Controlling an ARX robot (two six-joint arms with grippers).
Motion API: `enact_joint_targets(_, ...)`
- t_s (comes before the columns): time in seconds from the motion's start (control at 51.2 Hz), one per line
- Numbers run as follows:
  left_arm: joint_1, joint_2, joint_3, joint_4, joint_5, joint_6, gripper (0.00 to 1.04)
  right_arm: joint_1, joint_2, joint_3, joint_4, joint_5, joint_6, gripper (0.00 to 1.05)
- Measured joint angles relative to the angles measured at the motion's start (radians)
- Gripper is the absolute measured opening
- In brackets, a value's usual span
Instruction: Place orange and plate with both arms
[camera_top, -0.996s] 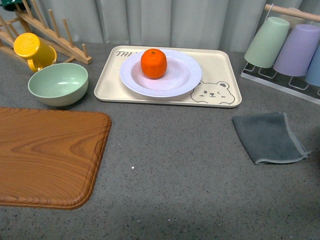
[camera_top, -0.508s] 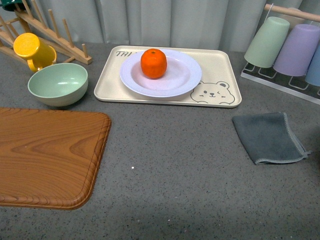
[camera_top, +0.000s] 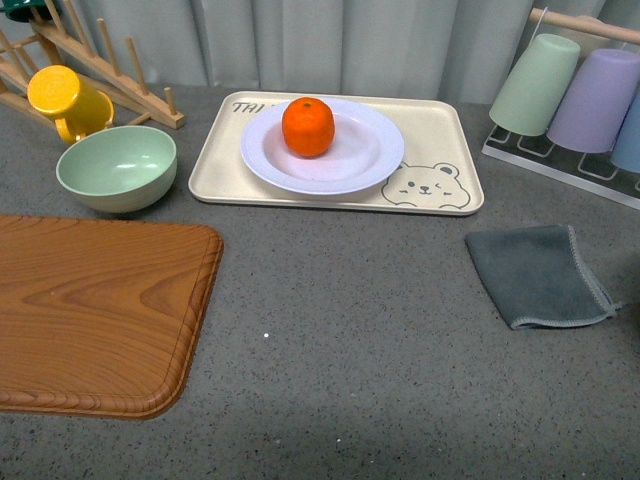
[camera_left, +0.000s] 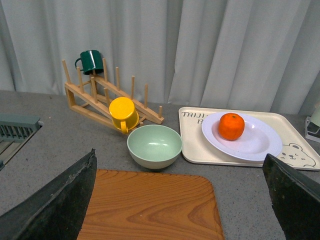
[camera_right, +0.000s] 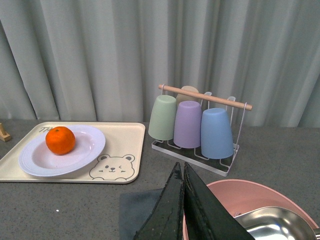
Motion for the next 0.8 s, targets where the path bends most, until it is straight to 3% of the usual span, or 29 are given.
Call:
enact_joint_targets(0.195, 0.0, 0.0, 0.0, 0.0, 0.0, 0.0, 0.98, 0.0, -0.046, 0.0, -0.046, 0.0, 0.0, 0.01)
enact_joint_targets(0.293, 0.0, 0.0, 0.0, 0.0, -0.001, 0.0, 0.98, 0.0, -0.188, 0.001, -0.21, 0.0, 0.0, 0.01)
enact_joint_targets(0.508, 0.0, 0.0, 0.0, 0.0, 0.0, 0.0, 0.98, 0.0, -0.209, 0.001, -0.216, 0.0, -0.001, 0.02)
enact_joint_targets(0.723, 0.0, 0.0, 0.0, 0.0, 0.0, 0.0, 0.98, 0.0, -0.21, 0.001, -0.216, 0.0, 0.0, 0.35)
enact_joint_targets(0.801, 0.0, 0.0, 0.0, 0.0, 0.0, 0.0, 0.98, 0.0, -0.21, 0.001, -0.216, 0.0, 0.0, 0.53)
